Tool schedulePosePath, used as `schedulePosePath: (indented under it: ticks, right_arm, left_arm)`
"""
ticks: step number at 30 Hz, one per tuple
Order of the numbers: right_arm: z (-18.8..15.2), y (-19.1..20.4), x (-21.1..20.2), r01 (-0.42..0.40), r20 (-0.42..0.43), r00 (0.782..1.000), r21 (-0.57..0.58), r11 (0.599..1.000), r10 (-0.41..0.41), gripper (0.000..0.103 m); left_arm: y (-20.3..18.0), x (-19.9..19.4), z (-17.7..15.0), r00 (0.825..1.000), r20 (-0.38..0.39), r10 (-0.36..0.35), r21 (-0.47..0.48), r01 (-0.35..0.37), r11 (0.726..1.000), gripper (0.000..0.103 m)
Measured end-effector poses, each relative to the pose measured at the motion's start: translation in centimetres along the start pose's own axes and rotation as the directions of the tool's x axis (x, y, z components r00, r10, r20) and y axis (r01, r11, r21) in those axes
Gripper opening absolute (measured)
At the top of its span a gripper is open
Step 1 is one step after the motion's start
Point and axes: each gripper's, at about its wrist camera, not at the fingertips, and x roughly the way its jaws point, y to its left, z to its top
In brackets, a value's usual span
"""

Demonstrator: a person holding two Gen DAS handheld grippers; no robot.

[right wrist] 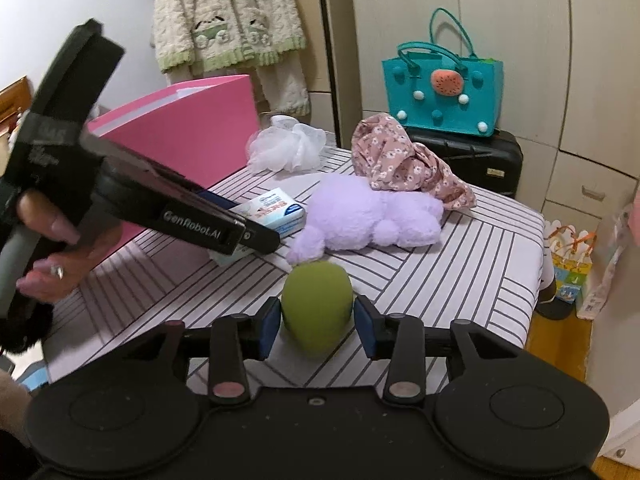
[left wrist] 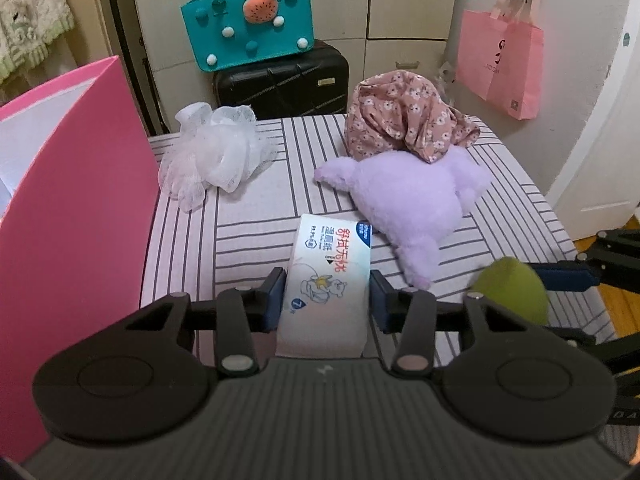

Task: Organize soft objects
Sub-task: 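Lift the tissue pack and green sponge and carry both toward the pink box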

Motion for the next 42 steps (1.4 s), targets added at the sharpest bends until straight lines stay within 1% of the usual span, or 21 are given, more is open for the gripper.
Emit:
schedulePosePath:
  ticks: [3, 4, 5, 8, 13, 18, 21, 26, 29, 33, 38, 42]
  right_arm:
    - [0.0, -0.1, 0.8, 0.002, -0.004, 1.000, 0.041, 0.999, -0.001, 0.048]
    - [-0.1, 0.1, 0.9, 0.013, 0.006, 1.000, 0.041, 0.999, -0.013, 0.047]
    - [-0.2, 0.3, 0.9, 0.021, 0.010, 1.000, 0.040, 0.999, -0.022, 0.044]
    - [-0.3, 0.6, 0.6, 0.037, 0.014, 0.999, 0.060, 0.997, -0.038, 0.043]
    - [-0.4, 1.0, 0.1, 0.043, -0.001, 0.999, 0.089, 0.995, -0.043, 0.043]
    - [-0.5, 1.5, -0.8, 0.037, -0.017, 0.999, 0.118, 0.992, -0.035, 0.043]
    - [-0.6, 2.0, -1.3, 0.042, -0.043, 0.998, 0.129, 0.991, -0.037, 0.043]
    - [-0.9, 3.1, -2.3, 0.020, -0.080, 0.997, 0.143, 0.990, -0.009, 0.043]
    - [-1.0, 3.8, -2.9, 0.003, -0.097, 0.995, 0.149, 0.989, 0.011, 0.044]
    - [-1.2, 4.8, -4.0, -0.012, -0.102, 0.994, 0.156, 0.988, 0.028, 0.044]
    - [-1.4, 6.3, -5.3, -0.044, -0.102, 0.993, 0.160, 0.986, 0.061, 0.044]
    - [-1.2, 7.6, -6.3, -0.077, -0.120, 0.988, 0.147, 0.986, 0.095, 0.044]
  left_arm:
    - [-0.4, 0.1, -0.1, 1.000, 0.015, 0.018, 0.022, -0.019, 1.000, 0.044]
    - [-0.5, 0.1, -0.2, 1.000, 0.020, 0.022, 0.025, -0.022, 0.999, 0.041]
    - [-0.5, 0.1, -0.2, 0.999, 0.024, 0.021, 0.028, -0.022, 0.999, 0.040]
    - [-0.3, -0.1, -0.4, 0.999, 0.036, 0.003, 0.031, -0.004, 0.999, 0.039]
    - [-0.4, -0.9, -1.0, 0.999, 0.030, -0.013, 0.038, 0.012, 0.999, 0.039]
    - [-0.5, -2.5, -2.0, 0.999, 0.029, -0.038, 0.039, 0.036, 0.999, 0.039]
    - [-0.8, -3.7, -2.9, 0.998, 0.034, -0.051, 0.047, 0.049, 0.998, 0.039]
    - [-0.8, -5.9, -4.4, 0.995, 0.027, -0.091, 0.036, 0.090, 0.995, 0.039]
    - [-1.0, -7.1, -5.1, 0.993, 0.017, -0.114, 0.047, 0.113, 0.992, 0.039]
    - [-1.2, -8.5, -6.2, 0.993, 0.017, -0.113, 0.071, 0.112, 0.991, 0.039]
    - [-1.0, -10.5, -7.3, 0.989, 0.013, -0.147, 0.084, 0.145, 0.986, 0.039]
    - [-0.5, -12.3, -8.0, 0.985, 0.005, -0.174, 0.099, 0.172, 0.980, 0.039]
